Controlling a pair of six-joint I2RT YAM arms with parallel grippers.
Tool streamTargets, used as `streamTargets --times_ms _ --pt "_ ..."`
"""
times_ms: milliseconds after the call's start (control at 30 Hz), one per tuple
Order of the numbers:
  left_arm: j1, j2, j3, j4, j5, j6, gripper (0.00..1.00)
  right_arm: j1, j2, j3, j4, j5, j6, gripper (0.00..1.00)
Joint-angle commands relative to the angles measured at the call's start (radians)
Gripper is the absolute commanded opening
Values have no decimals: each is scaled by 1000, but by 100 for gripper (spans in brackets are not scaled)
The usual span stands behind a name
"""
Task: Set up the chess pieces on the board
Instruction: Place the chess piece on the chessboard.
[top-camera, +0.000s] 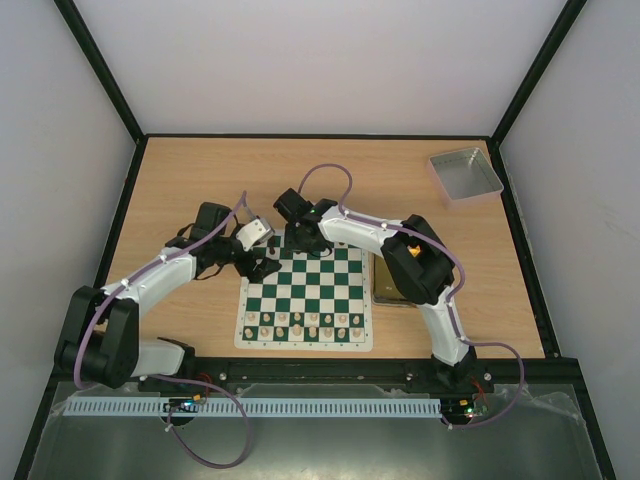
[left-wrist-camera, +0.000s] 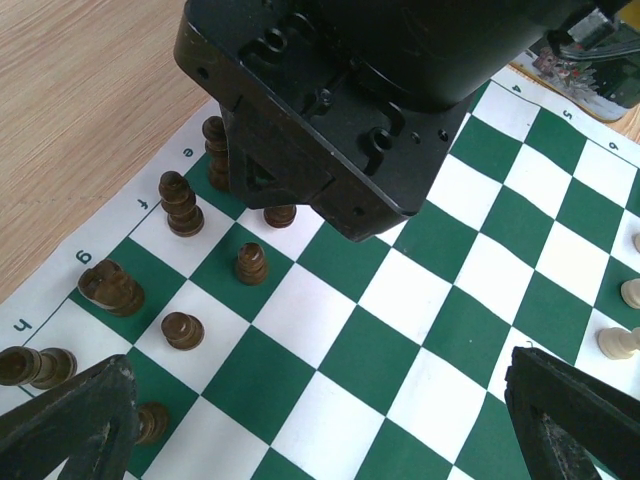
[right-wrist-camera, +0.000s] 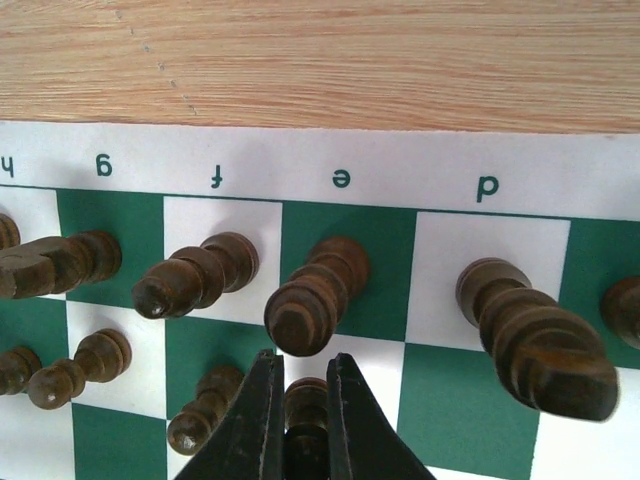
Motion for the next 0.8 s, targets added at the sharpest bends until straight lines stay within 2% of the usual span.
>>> streamTargets --times_ms 0,167,433,767 --pt "6 15 -6 -4 31 10 99 5 25 34 -37 35 -8 2" --pt "6 19 -5 -7 34 12 99 5 27 26 -38 30 -10 5" --pt "6 32 -7 -6 36 16 99 5 31 28 -32 17 -10 16" --pt "6 43 -10 -3 38 20 99 5 25 13 -19 7 -4 17"
